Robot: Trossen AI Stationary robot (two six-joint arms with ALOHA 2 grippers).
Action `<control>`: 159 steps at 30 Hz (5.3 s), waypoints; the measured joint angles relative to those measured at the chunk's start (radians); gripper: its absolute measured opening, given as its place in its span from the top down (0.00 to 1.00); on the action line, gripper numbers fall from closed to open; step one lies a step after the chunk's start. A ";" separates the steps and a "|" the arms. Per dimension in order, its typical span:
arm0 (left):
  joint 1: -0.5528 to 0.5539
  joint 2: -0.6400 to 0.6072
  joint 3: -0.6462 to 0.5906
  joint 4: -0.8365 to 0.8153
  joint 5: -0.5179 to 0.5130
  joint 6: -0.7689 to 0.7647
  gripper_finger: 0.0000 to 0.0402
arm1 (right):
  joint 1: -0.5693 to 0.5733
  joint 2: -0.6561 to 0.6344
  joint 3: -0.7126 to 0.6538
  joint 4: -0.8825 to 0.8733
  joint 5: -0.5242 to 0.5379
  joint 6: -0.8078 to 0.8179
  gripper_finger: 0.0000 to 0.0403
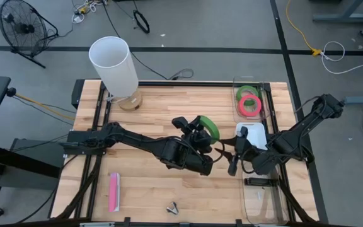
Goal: Pick and place Stapler, Stapler remover, tape
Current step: Put the green masking tape into the top transparent bin, then put the gray stapler remover into the white bin
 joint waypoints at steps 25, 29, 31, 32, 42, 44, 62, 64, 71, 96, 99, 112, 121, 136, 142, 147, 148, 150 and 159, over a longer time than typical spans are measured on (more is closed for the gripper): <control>-0.003 0.004 -0.002 -0.044 -0.023 -0.015 0.78 | -0.061 0.000 0.003 -0.061 -0.073 0.037 0.60; -0.003 0.006 -0.002 -0.044 -0.018 -0.019 0.78 | -0.061 -0.001 0.003 -0.111 -0.083 0.073 0.60; -0.004 0.006 -0.002 -0.045 -0.020 -0.018 0.78 | -0.062 -0.001 0.003 -0.116 -0.101 0.090 0.60; -0.004 0.006 -0.002 -0.045 -0.020 -0.018 0.78 | -0.062 -0.001 0.003 -0.119 -0.111 0.094 0.60; -0.004 0.006 -0.002 -0.049 -0.014 -0.018 0.78 | -0.061 -0.001 0.003 -0.101 -0.098 0.073 0.60; -0.004 0.006 -0.002 -0.049 -0.012 -0.019 0.78 | -0.061 -0.001 0.003 -0.056 -0.083 0.024 0.60; 0.000 0.001 -0.002 -0.063 -0.011 -0.051 0.78 | -0.168 -0.002 0.003 0.159 -0.049 -0.110 0.78; -0.001 0.001 -0.002 -0.066 -0.007 -0.051 0.78 | -0.176 -0.003 0.003 0.142 -0.059 -0.114 0.78; 0.001 0.004 -0.002 -0.091 0.019 -0.081 0.74 | -0.193 -0.041 0.003 0.050 -0.082 -0.132 0.78; -0.080 0.004 -0.002 -0.523 0.545 -0.301 0.61 | -0.392 -0.429 -0.009 -1.286 0.053 0.634 0.78; -0.097 0.004 -0.002 -0.523 0.550 -0.309 0.62 | -0.457 -0.418 -0.036 -1.287 0.063 0.614 0.78; -0.200 0.004 -0.002 -0.524 0.577 -0.359 0.62 | -0.814 -0.195 -0.060 -1.148 0.037 0.282 0.78; -0.263 0.004 -0.002 -0.524 0.603 -0.409 0.62 | -0.980 0.005 -0.060 -0.898 0.007 0.014 0.78; -0.296 0.004 -0.002 -0.524 0.595 -0.418 0.62 | -1.140 0.108 -0.061 -0.859 -0.095 -0.026 0.52; -0.296 0.004 -0.002 -0.524 0.595 -0.418 0.62 | -1.140 0.108 -0.061 -0.859 -0.096 -0.040 0.20; -0.296 0.004 -0.002 -0.524 0.600 -0.418 0.62 | -1.139 0.108 -0.061 -0.849 -0.105 -0.043 0.13; -0.296 0.004 -0.002 -0.524 0.607 -0.418 0.62 | -1.139 0.108 -0.061 -0.851 -0.108 -0.043 0.13; -0.296 0.004 -0.002 -0.524 0.623 -0.418 0.62 | -1.137 0.108 -0.061 -0.859 -0.146 -0.045 0.12; -0.296 0.004 -0.002 -0.524 0.637 -0.418 0.62 | -1.106 0.076 -0.036 -0.865 -0.208 -0.120 0.12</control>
